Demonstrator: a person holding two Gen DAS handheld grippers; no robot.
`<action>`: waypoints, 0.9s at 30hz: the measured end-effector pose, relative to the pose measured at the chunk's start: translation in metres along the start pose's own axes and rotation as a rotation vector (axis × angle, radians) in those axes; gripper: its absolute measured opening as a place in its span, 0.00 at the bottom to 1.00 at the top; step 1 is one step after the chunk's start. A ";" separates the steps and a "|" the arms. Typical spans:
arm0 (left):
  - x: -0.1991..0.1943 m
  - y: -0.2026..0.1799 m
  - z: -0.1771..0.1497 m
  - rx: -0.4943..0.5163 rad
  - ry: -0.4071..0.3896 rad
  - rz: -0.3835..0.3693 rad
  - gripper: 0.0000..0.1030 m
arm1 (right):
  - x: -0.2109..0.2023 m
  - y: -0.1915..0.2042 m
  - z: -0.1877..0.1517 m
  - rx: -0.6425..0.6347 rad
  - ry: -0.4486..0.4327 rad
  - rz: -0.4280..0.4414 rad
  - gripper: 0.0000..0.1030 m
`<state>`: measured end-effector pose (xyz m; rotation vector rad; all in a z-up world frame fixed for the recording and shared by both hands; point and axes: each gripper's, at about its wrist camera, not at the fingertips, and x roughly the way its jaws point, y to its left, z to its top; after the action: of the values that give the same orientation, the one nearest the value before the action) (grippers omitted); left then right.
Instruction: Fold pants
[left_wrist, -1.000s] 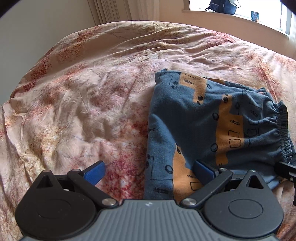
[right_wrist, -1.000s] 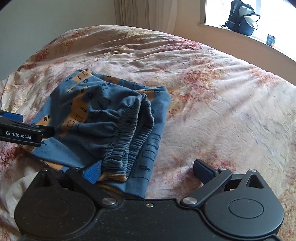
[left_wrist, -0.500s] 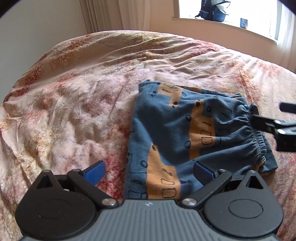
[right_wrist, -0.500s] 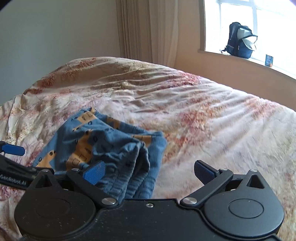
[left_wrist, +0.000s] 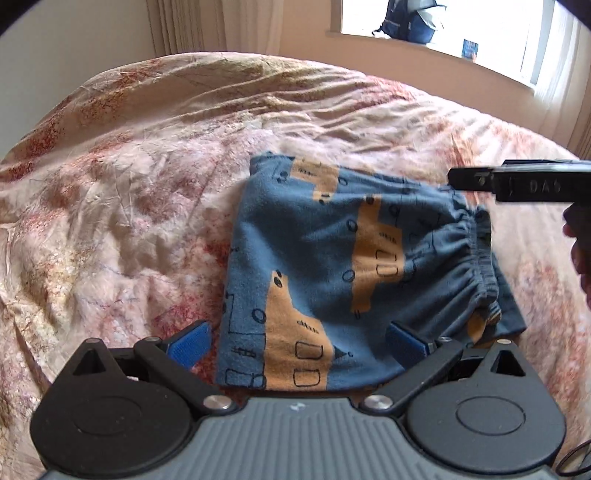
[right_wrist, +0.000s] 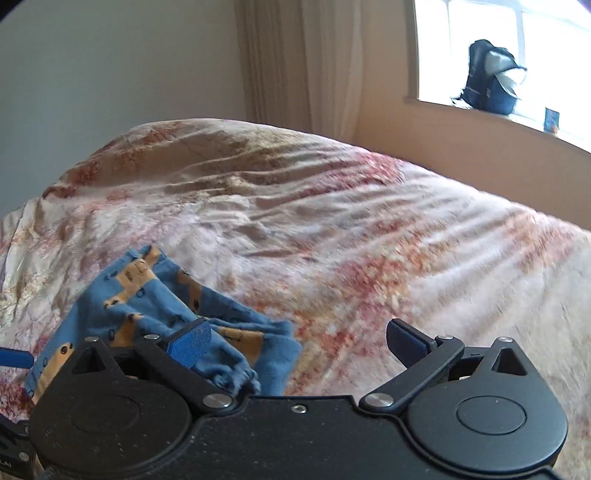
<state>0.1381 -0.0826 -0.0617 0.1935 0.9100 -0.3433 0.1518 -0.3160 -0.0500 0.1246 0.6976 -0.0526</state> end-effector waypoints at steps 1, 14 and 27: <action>-0.003 0.004 0.003 -0.026 -0.023 -0.003 1.00 | 0.004 0.010 0.005 -0.048 -0.009 0.038 0.99; 0.010 0.052 0.015 -0.192 -0.057 0.058 1.00 | 0.025 -0.009 0.003 -0.126 0.031 -0.101 0.99; 0.036 0.053 0.003 -0.138 -0.029 -0.043 1.00 | 0.007 -0.028 -0.042 0.272 0.120 0.187 1.00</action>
<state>0.1801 -0.0420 -0.0878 0.0421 0.9066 -0.3217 0.1279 -0.3387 -0.0888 0.4564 0.7933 0.0404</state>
